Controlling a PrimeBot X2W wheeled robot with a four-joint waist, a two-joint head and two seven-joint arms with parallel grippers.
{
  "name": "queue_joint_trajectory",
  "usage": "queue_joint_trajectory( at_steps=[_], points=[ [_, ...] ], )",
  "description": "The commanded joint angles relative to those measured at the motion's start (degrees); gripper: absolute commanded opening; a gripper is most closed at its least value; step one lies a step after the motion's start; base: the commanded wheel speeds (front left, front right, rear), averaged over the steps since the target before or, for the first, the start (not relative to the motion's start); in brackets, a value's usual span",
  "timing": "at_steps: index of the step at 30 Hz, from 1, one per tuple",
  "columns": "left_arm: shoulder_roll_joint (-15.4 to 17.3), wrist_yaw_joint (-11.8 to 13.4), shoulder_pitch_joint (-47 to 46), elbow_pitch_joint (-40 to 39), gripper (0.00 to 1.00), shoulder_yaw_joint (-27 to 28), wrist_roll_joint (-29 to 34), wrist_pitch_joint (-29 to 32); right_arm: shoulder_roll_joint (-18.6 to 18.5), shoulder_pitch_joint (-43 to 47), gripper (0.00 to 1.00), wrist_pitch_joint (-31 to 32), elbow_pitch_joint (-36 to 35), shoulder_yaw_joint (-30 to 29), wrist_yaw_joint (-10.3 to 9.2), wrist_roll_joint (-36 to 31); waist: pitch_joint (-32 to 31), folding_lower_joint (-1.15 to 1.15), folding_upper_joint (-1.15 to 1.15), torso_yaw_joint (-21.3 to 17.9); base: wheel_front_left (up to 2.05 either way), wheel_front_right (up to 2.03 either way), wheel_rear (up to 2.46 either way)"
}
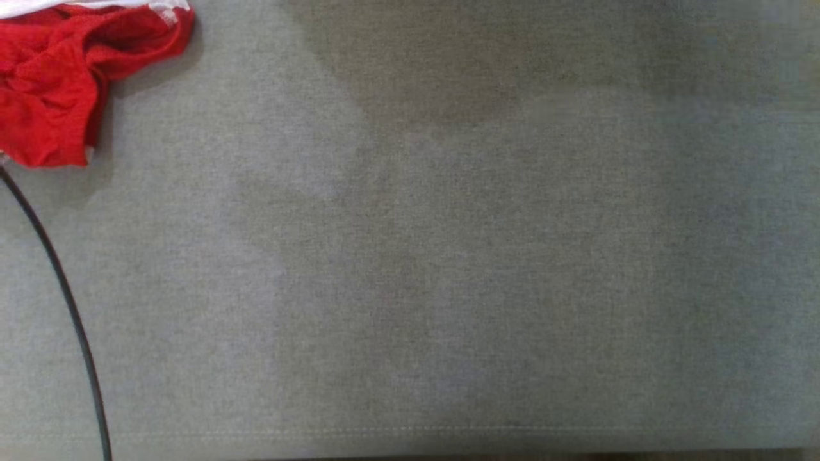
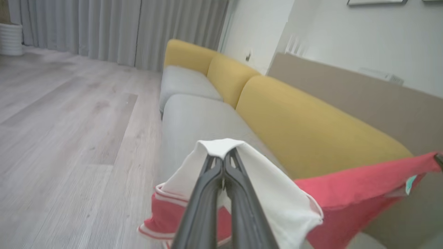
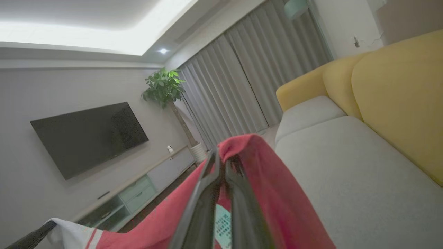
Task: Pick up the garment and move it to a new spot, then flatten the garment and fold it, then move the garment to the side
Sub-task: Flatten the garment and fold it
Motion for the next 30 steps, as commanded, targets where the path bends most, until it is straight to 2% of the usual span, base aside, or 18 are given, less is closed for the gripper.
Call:
queue_joint_trajectory(
  at_steps=[1,5,10,16,19,20,24,27,30],
  points=[
    [2.88,-0.36,-0.36,-1.62,0.0,-0.61,-0.52,1.01,-0.15,1.05,0.0,0.63,-1.19,0.59,-0.04,0.86,-0.34,0.0,0.0,0.16,0.0,0.0,0.0],
    [4.55,-0.36,5.84,-2.84,0.0,-5.75,-3.51,5.51,-2.31,7.55,0.0,3.46,-0.39,5.18,-0.04,2.8,-2.06,0.0,0.0,0.46,0.0,0.0,0.0],
    [8.79,-0.36,14.82,-6.59,0.0,-11.71,-8.68,12.64,-5.83,16.99,0.0,7.51,-0.84,9.96,-0.04,7.0,-6.21,0.0,0.0,0.33,0.0,0.0,0.0],
    [15.15,-0.36,25.7,-14.09,0.0,-17.08,-15.64,21.91,-9.49,28.14,0.0,13.86,-2.94,15.41,-0.04,12.18,-13.38,0.0,0.0,-0.35,0.0,0.0,0.0],
    [18.25,-0.36,31.27,-19.12,0.0,-19.21,-19.72,27.65,-11.06,33.52,0.0,18.95,-4.41,18.48,-0.04,14.79,-17.08,0.0,0.0,-0.7,0.0,0.0,0.0],
    [18.25,-0.36,31.27,-19.12,0.0,-19.21,-19.72,27.65,-11.06,33.52,0.0,18.95,-4.41,18.48,-0.04,14.79,-17.08,0.0,0.0,-0.7,0.0,0.0,0.0],
    [22.74,-0.34,38.67,-26.67,0.0,-21.76,-23.93,34.45,-13.07,39.51,0.0,26.31,-5.55,22.19,-0.04,17.66,-21.69,0.0,0.0,-1.3,0.0,0.0,0.0],
    [25.53,0.69,43.86,-32.3,0.0,-23.42,-25.88,38.18,-14.83,43.18,0.0,30.99,-6.11,24.85,-0.04,18.52,-24.3,0.0,0.0,-1.78,0.0,0.0,0.0],
    [28.71,4.11,50.26,-40.37,0.0,-25.01,-27.78,40.76,-16.35,47.15,0.0,36.2,-6.23,27.29,-0.04,19.64,-26.66,0.0,0.0,-2.31,0.0,0.0,0.0]
  ],
)
